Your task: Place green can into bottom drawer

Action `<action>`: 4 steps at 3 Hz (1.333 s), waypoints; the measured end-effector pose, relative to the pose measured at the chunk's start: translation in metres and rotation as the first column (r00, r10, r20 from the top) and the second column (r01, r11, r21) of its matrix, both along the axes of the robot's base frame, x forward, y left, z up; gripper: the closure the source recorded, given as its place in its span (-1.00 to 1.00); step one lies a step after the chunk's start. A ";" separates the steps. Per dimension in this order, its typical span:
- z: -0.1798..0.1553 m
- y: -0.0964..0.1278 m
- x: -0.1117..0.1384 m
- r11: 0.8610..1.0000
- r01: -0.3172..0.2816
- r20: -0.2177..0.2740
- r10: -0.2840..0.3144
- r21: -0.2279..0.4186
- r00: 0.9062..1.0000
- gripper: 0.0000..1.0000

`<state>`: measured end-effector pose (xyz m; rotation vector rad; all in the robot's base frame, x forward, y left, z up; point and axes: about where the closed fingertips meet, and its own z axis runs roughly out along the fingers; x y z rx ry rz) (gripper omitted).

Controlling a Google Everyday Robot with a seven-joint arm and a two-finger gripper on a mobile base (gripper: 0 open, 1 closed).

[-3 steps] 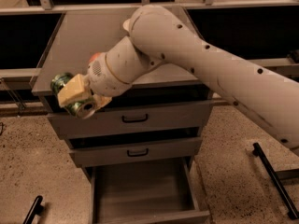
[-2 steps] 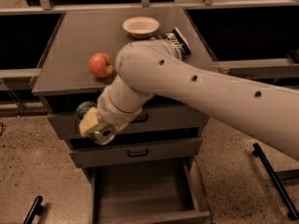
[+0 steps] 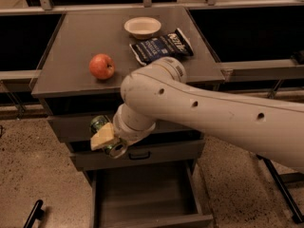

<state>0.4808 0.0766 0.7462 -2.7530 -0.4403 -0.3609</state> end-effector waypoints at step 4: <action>-0.144 -0.077 0.009 0.975 0.221 -0.017 -0.221 0.029 0.975 1.00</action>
Offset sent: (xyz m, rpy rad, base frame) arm -0.0029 -0.1117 -0.2267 0.1639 0.0988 -0.3220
